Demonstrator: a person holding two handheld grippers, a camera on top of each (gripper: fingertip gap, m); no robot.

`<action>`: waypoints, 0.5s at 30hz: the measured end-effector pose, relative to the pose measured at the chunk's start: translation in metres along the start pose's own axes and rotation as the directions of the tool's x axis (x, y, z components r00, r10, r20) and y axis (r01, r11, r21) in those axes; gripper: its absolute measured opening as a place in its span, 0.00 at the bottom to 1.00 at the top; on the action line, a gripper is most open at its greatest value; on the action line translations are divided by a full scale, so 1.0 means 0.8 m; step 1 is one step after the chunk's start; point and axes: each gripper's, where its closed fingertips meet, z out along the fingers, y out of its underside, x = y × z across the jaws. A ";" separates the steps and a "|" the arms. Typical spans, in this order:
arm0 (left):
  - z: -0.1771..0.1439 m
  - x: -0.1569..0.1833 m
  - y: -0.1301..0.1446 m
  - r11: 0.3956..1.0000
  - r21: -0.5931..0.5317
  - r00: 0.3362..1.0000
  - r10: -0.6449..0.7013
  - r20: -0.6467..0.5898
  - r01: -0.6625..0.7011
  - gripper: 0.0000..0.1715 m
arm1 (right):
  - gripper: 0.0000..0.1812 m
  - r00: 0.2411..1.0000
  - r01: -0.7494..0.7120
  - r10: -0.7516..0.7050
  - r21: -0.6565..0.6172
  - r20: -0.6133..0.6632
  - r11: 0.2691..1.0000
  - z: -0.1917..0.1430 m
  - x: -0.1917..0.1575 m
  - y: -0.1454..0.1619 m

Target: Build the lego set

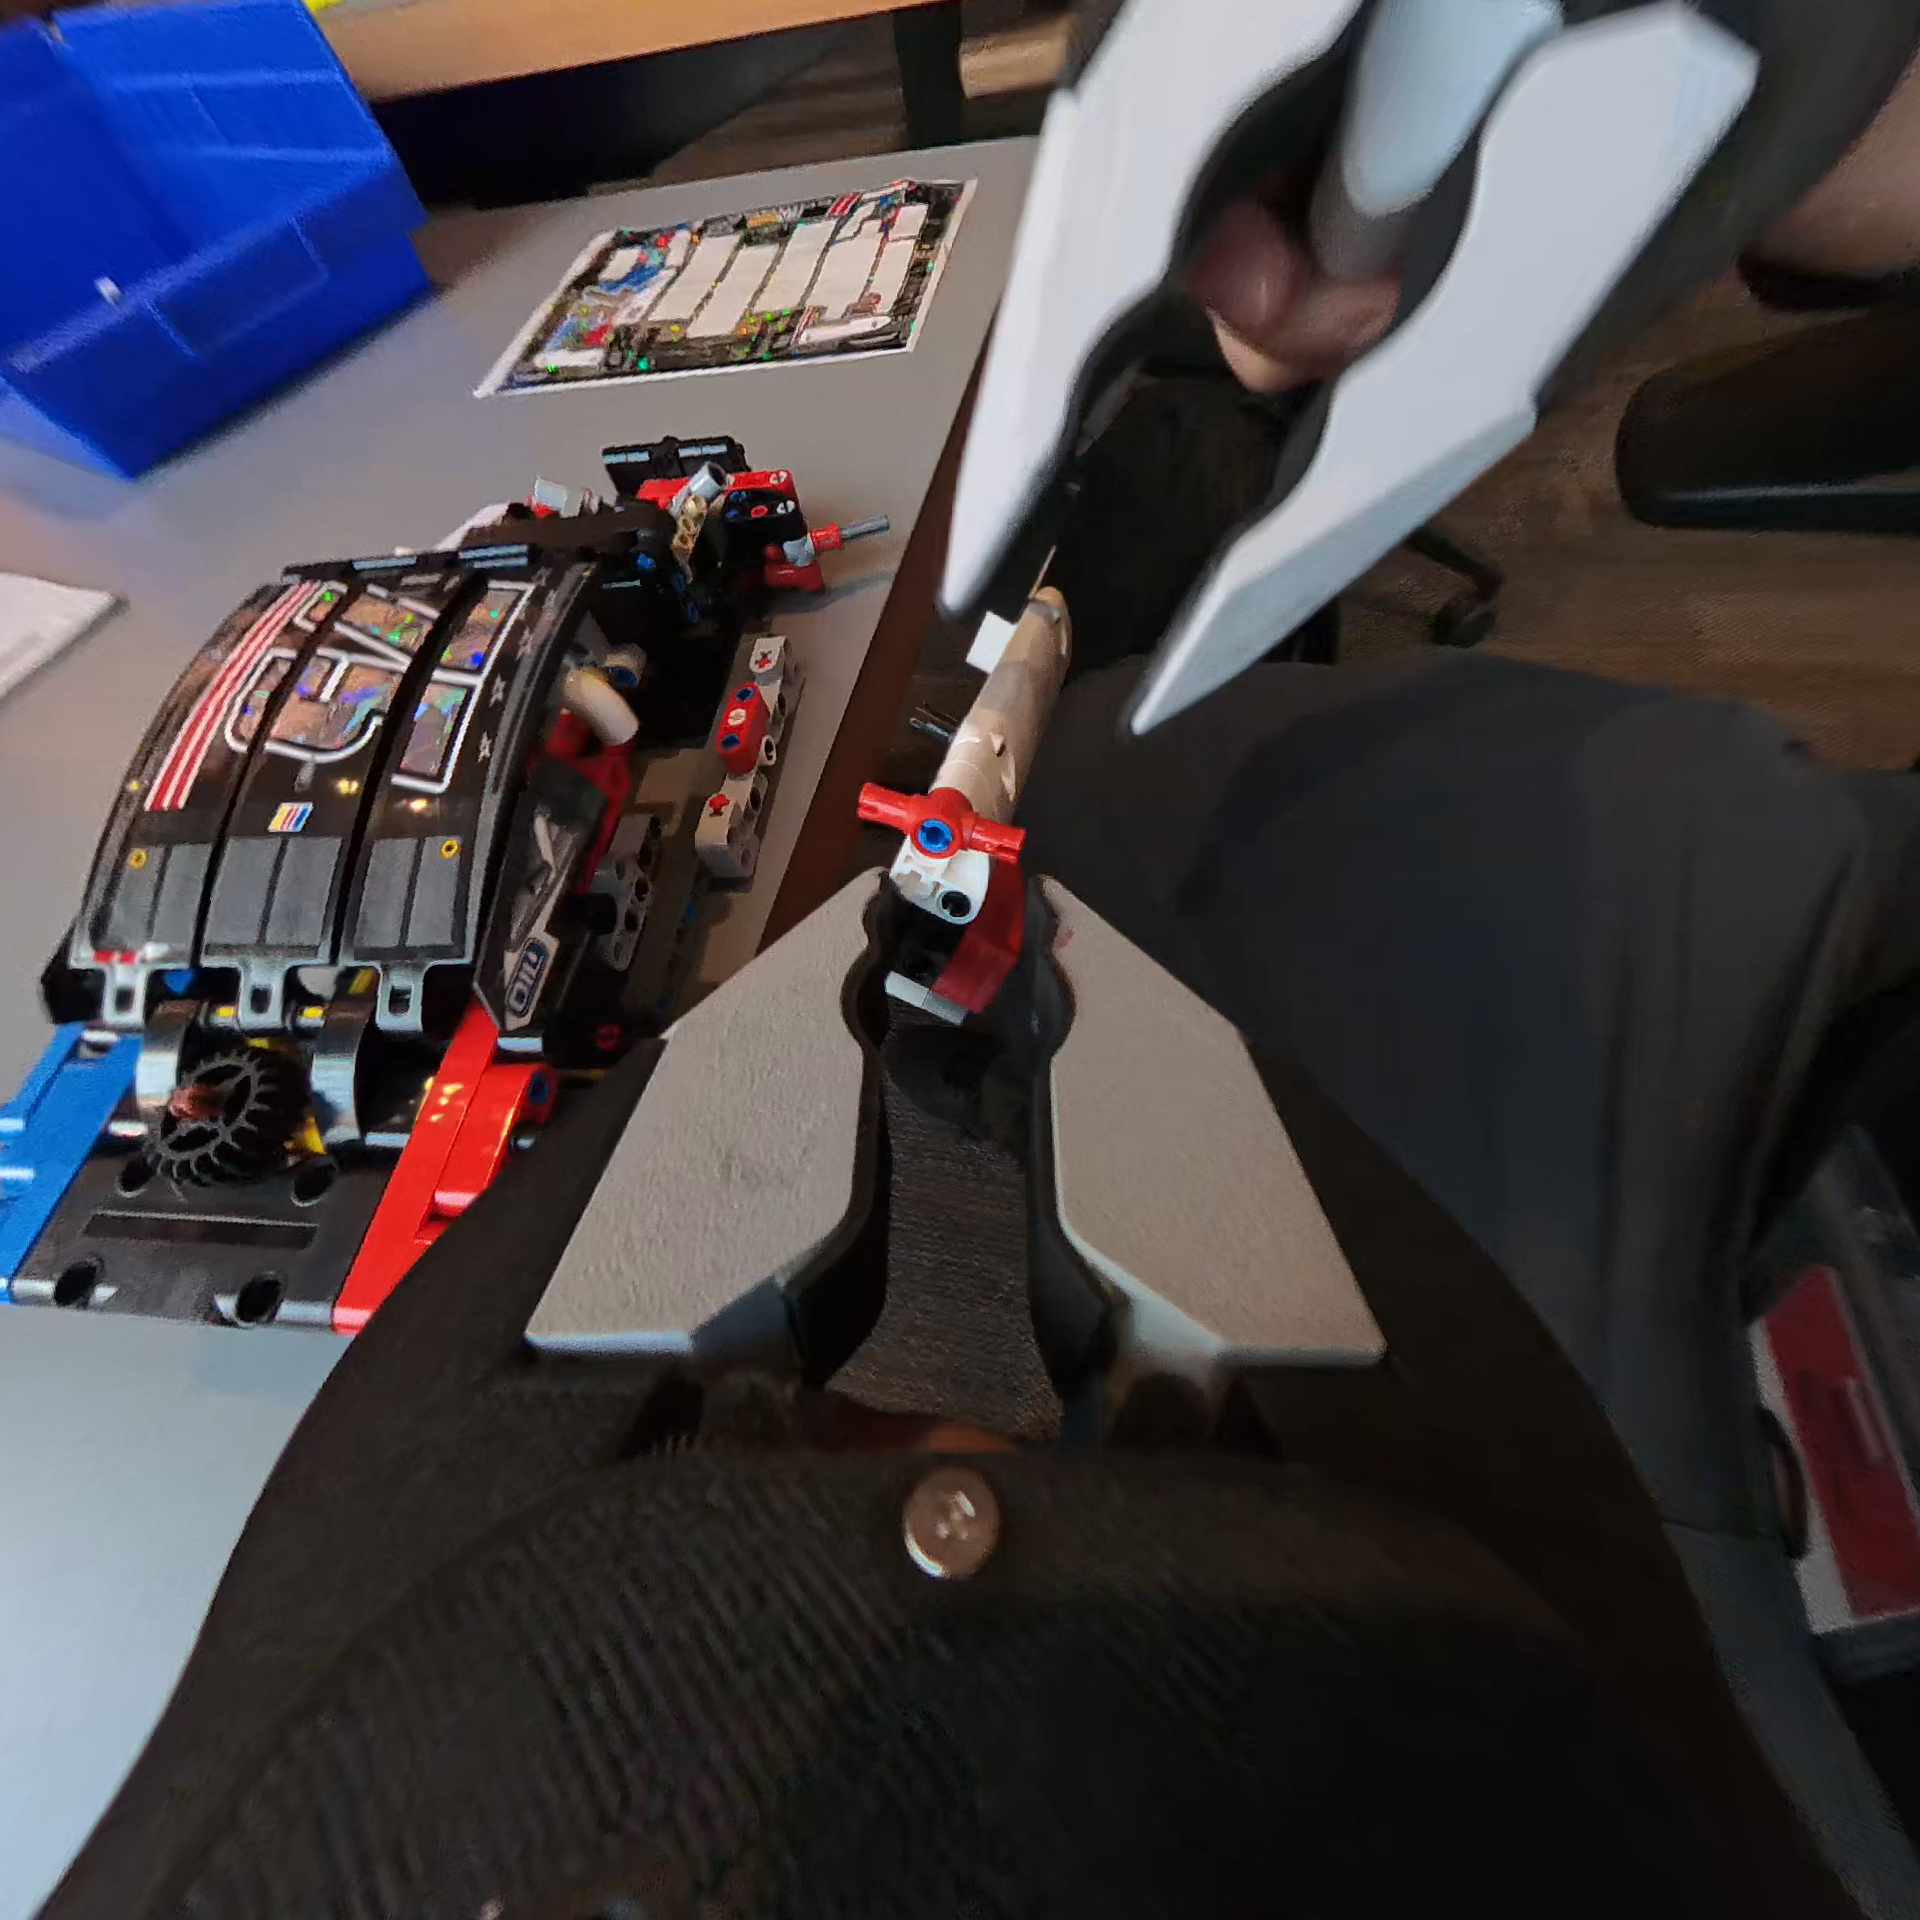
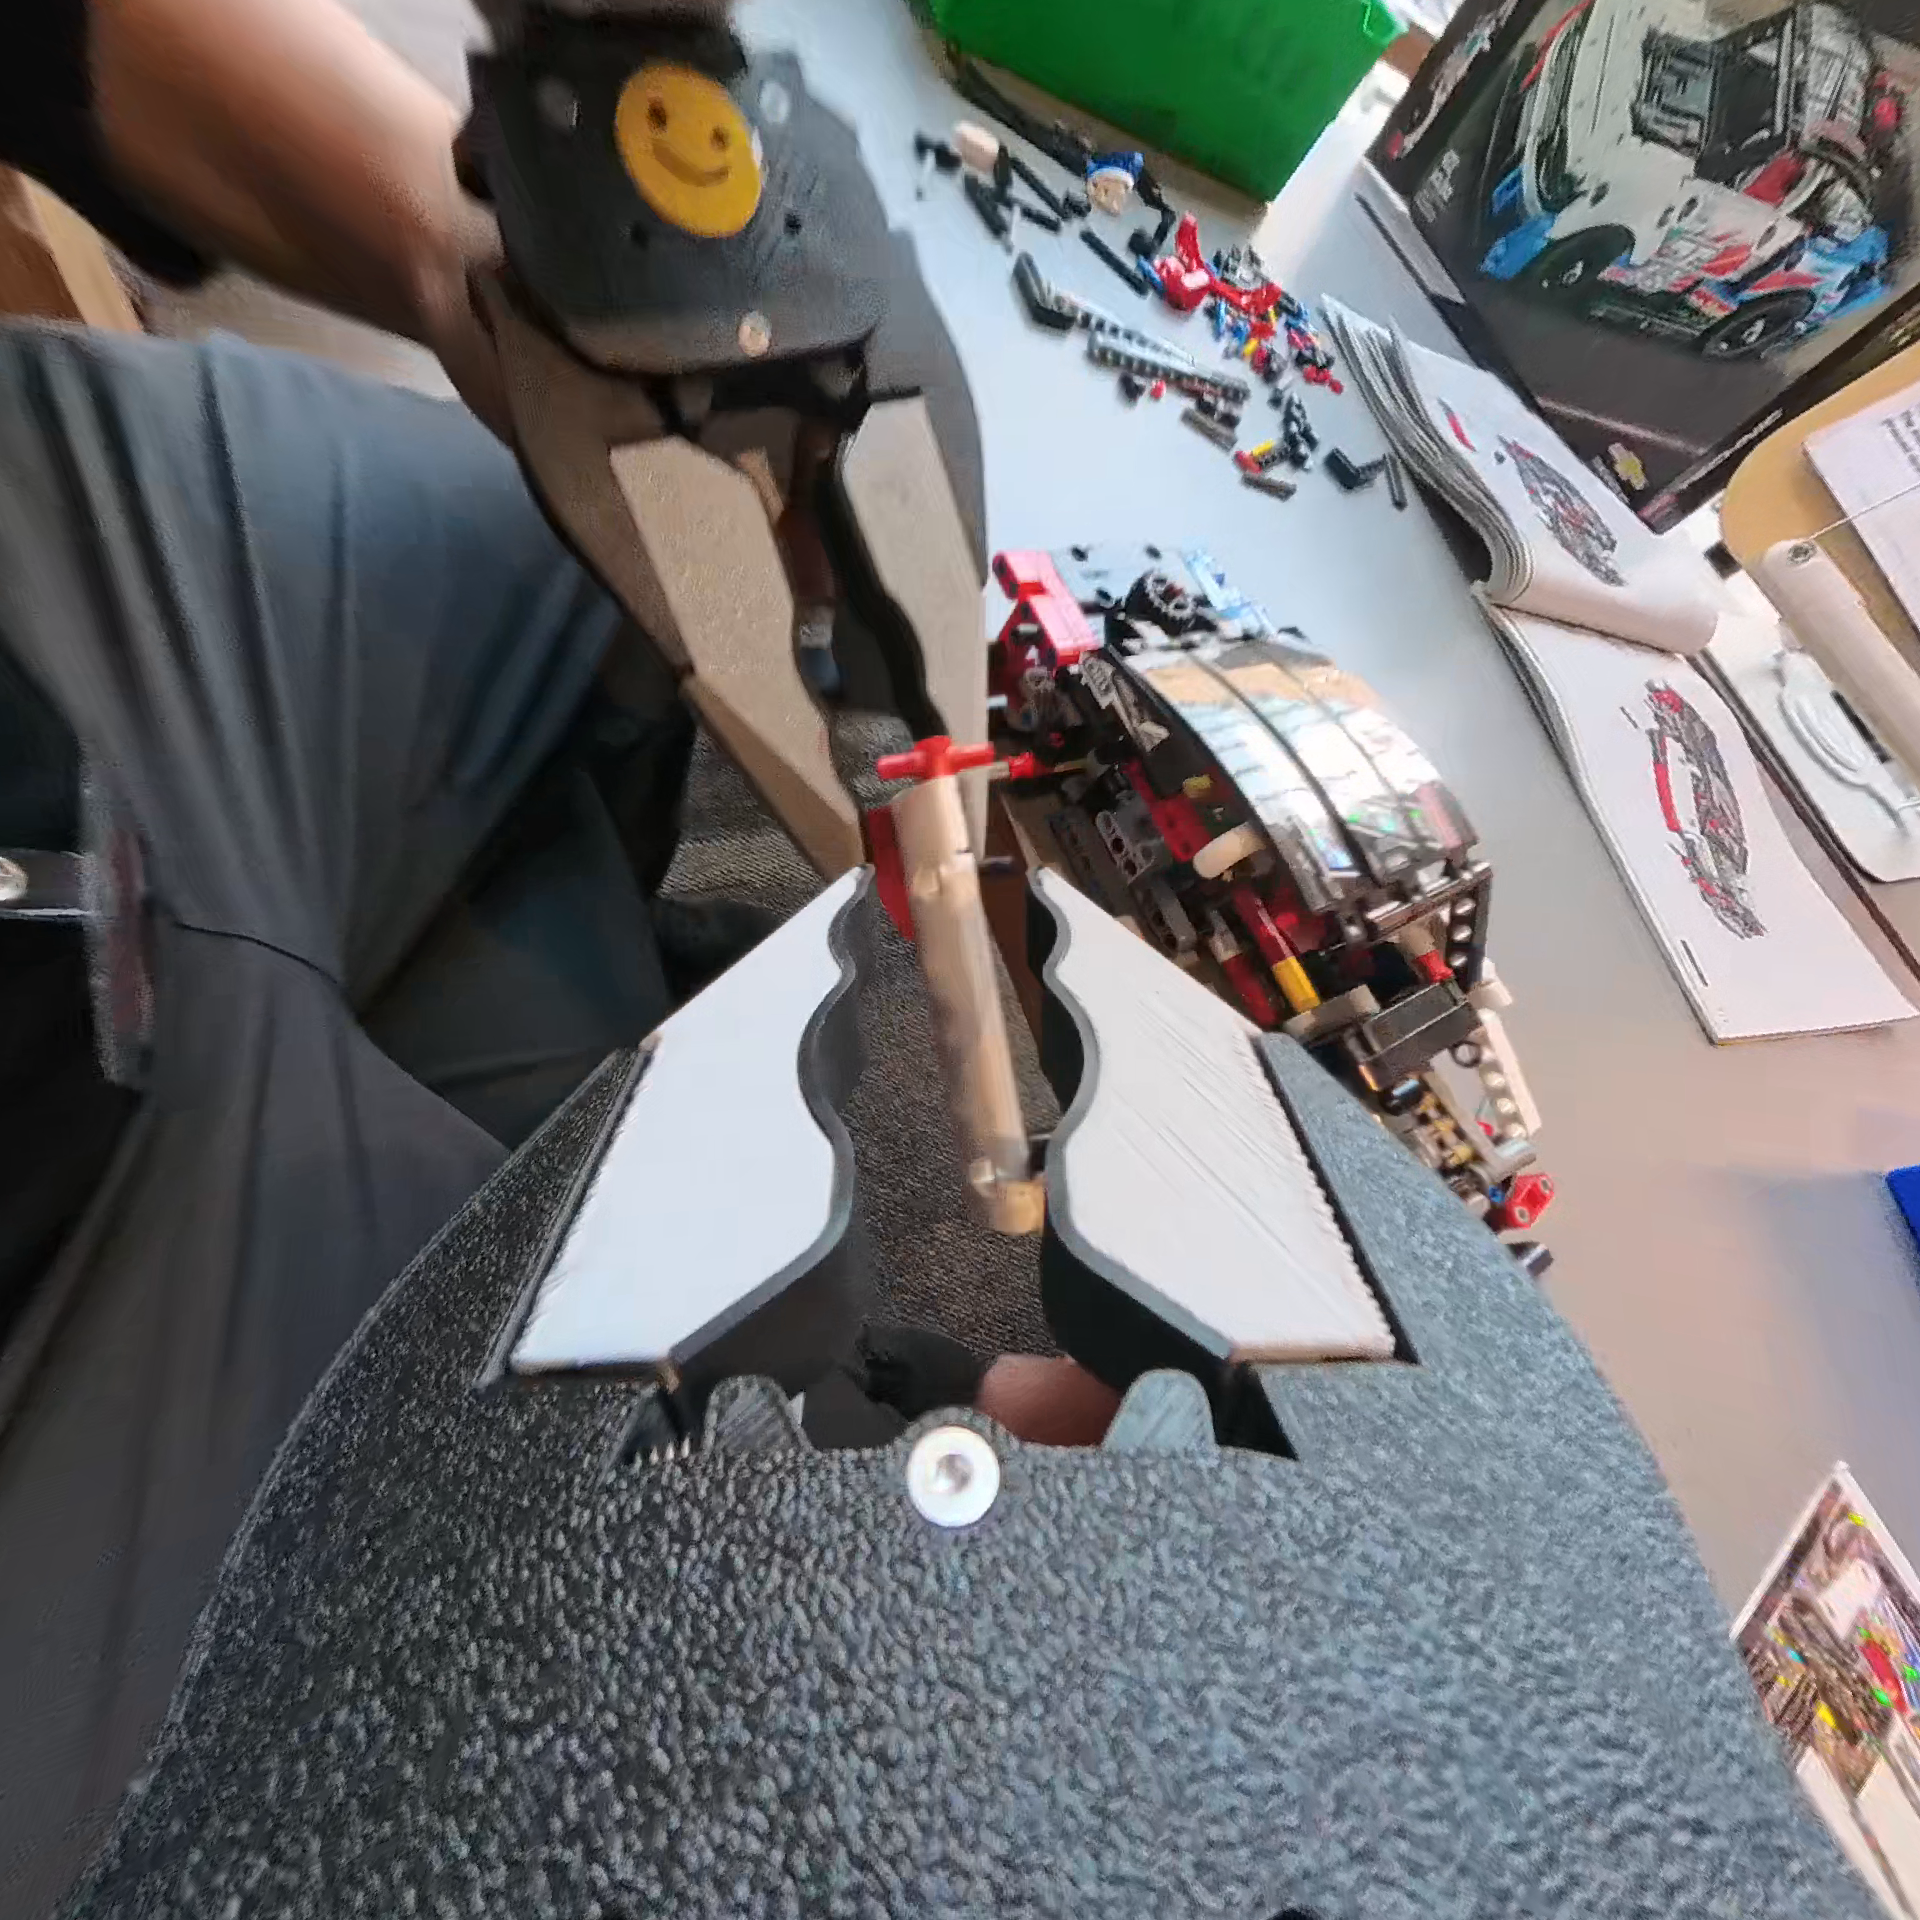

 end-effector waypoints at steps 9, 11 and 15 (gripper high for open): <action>-0.021 0.033 -0.009 0.986 0.169 0.984 0.041 -0.174 -0.011 0.13 | 0.23 0.949 -0.269 0.239 0.129 0.208 0.955 -0.085 0.017 -0.005; -0.030 0.034 -0.016 0.978 0.204 0.976 0.001 -0.216 0.044 0.13 | 0.23 0.929 -0.332 0.290 0.173 0.231 0.927 -0.088 0.015 -0.002; -0.037 0.030 -0.024 0.964 0.242 0.969 -0.053 -0.239 0.113 0.13 | 0.24 0.908 -0.342 0.279 0.171 0.312 0.924 -0.077 -0.015 -0.013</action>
